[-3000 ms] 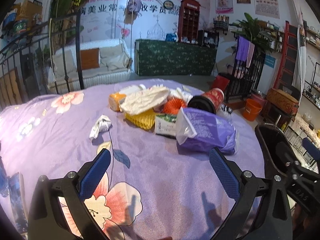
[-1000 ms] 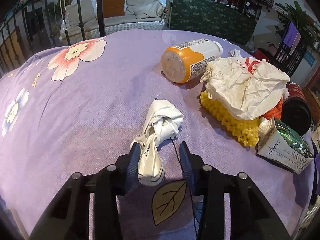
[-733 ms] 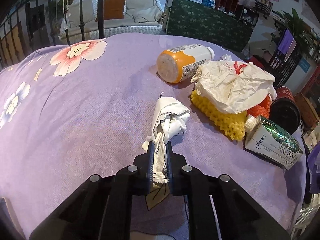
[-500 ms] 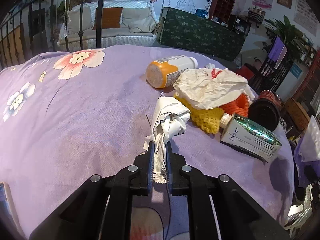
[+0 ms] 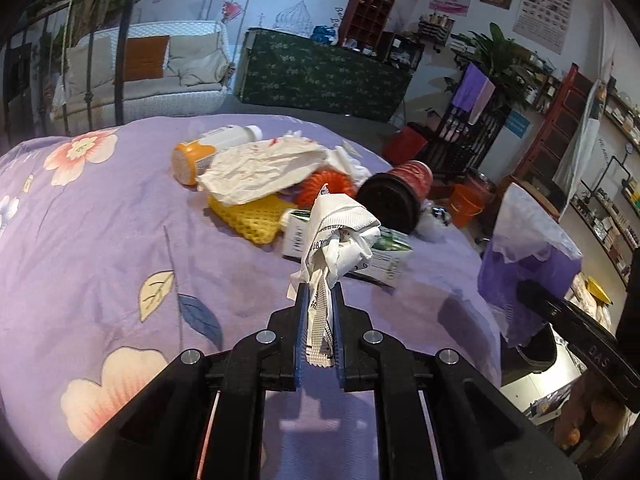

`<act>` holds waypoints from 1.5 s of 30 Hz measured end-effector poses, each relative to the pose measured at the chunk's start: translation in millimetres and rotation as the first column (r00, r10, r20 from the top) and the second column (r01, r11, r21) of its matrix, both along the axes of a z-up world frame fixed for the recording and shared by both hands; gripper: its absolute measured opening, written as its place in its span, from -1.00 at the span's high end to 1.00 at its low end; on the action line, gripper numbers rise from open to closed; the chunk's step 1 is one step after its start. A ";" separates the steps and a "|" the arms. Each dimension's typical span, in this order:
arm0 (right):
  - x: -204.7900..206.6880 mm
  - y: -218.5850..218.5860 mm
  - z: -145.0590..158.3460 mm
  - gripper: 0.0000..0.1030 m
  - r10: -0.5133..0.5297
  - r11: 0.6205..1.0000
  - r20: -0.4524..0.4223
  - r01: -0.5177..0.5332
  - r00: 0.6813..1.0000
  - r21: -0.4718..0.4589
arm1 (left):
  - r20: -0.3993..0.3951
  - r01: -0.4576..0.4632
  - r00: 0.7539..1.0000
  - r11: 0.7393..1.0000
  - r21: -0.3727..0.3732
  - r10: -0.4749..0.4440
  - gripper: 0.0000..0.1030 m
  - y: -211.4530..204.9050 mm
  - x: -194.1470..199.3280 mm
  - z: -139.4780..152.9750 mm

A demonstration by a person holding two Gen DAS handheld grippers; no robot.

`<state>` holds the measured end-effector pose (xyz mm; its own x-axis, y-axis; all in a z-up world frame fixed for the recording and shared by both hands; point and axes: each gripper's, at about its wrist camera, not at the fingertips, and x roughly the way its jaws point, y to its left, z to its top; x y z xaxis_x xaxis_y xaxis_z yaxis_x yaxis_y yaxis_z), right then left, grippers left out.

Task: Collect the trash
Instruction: 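Carry the purple bag into the black bin and open the right tool while the left holds the tissue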

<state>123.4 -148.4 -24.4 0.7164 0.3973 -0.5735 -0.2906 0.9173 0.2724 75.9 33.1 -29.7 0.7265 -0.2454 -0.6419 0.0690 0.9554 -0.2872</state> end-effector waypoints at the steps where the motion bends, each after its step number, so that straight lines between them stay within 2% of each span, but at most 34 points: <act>1: -0.5 -7.3 0.1 0.59 -0.020 1.000 -0.002 0.020 1.000 0.007 | 0.004 0.030 1.000 1.000 -0.005 -0.030 0.79 -8.1 0.4 1.4; 6: -5.8 -51.0 3.4 0.59 -0.161 0.987 0.012 0.162 0.987 -0.008 | 0.015 0.150 0.989 0.989 -0.002 -0.150 0.79 -45.5 7.4 4.1; 8: -4.9 -70.6 4.1 0.59 -0.237 0.971 0.021 0.238 0.971 -0.037 | 0.016 0.194 0.981 0.981 -0.006 -0.194 0.79 -59.4 11.7 3.8; 11: 2.3 -109.0 -2.6 0.59 -0.352 0.935 -0.012 0.351 0.936 -0.043 | 0.020 0.257 0.966 0.966 -0.007 -0.257 0.79 -82.3 15.6 2.2; 16: 25.3 -170.5 -32.5 0.59 -0.503 0.864 -0.112 0.498 0.857 -0.069 | 0.023 0.334 0.942 0.943 0.000 -0.334 0.79 -111.3 20.1 2.1; 19: 41.1 -193.8 -55.1 0.59 -0.553 0.833 -0.183 0.546 0.813 -0.091 | 0.013 0.364 0.931 0.931 -0.003 -0.364 0.79 -124.1 25.9 1.7; 21: 50.4 -204.0 -70.3 0.59 -0.565 0.824 -0.226 0.559 0.794 -0.095 | 0.013 0.381 0.925 0.925 0.005 -0.381 0.79 -135.1 24.0 0.4; 28: 67.0 -213.2 -102.4 0.58 -0.586 0.810 -0.273 0.567 0.763 -0.153 | 0.001 0.431 0.902 0.902 0.018 -0.431 0.79 -162.4 24.1 -0.2; 29: 68.2 -211.8 -102.9 0.47 -0.587 0.809 -0.275 0.567 0.761 -0.159 | -0.003 0.437 0.900 0.899 0.015 -0.437 0.79 -165.1 24.3 -0.3; 30: 68.3 -211.7 -105.5 0.24 -0.592 0.806 -0.278 0.569 0.757 -0.165 | -0.006 0.442 0.897 0.897 0.014 -0.442 0.79 -167.8 24.8 -0.6; 31: 64.4 -211.2 -106.1 0.11 -0.597 0.801 -0.276 0.575 0.753 -0.164 | -0.008 0.446 0.895 0.895 0.014 -0.446 0.79 -169.8 24.0 -0.9; 33: 57.2 -212.4 -104.9 -0.37 -0.609 0.792 -0.262 0.592 0.749 -0.150 | -0.012 0.453 0.891 0.891 0.018 -0.453 0.79 -174.2 23.8 -1.2; 40: 35.8 -209.4 -82.8 -0.39 -0.627 0.779 -0.191 0.610 0.756 -0.143 | -0.035 0.486 0.874 0.874 0.010 -0.485 0.79 -192.8 27.7 -1.7; 45: 11.2 -214.1 -61.6 -0.56 -0.673 0.739 -0.111 0.658 0.731 -0.147 | -0.041 0.527 0.849 0.850 0.011 -0.527 0.79 -215.7 31.8 1.5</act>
<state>134.7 -362.5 -86.0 0.6819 -0.2083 -0.7012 0.4398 0.8827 0.1655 107.7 -182.5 -28.2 0.4688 -0.5713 -0.6737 0.5542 0.7841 -0.2794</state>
